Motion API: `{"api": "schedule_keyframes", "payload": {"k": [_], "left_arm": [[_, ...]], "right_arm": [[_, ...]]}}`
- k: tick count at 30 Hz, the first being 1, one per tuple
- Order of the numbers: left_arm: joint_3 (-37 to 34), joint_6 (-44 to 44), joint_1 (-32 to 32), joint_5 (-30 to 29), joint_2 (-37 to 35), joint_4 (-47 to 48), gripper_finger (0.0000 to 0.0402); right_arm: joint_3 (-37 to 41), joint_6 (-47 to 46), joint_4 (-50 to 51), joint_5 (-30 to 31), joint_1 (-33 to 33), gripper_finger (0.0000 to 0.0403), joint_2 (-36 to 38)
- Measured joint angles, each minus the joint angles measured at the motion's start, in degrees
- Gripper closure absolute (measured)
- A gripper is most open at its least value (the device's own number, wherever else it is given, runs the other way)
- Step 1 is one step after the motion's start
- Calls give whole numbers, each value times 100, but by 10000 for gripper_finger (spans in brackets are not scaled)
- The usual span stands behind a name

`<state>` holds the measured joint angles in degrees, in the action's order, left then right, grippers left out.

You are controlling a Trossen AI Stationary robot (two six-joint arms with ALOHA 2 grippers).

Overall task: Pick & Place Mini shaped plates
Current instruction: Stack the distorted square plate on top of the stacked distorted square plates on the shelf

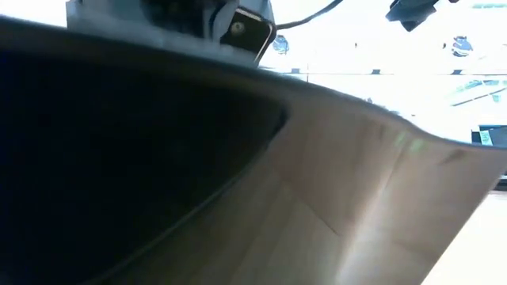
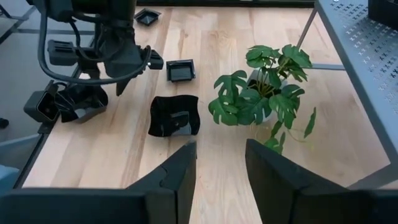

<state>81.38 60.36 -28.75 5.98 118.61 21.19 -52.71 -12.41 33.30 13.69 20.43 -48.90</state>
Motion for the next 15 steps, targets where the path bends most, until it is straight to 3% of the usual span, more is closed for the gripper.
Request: {"api": "schedule_keyframes", "payload": {"k": [7,15], "left_arm": [[0,15,31,122,4,4,382],[43,-22,167,503,-135,-174,397]], "right_arm": [[0,-34,2,-1,0,277,0],[0,-36,0,-2,0,277,0]]}}
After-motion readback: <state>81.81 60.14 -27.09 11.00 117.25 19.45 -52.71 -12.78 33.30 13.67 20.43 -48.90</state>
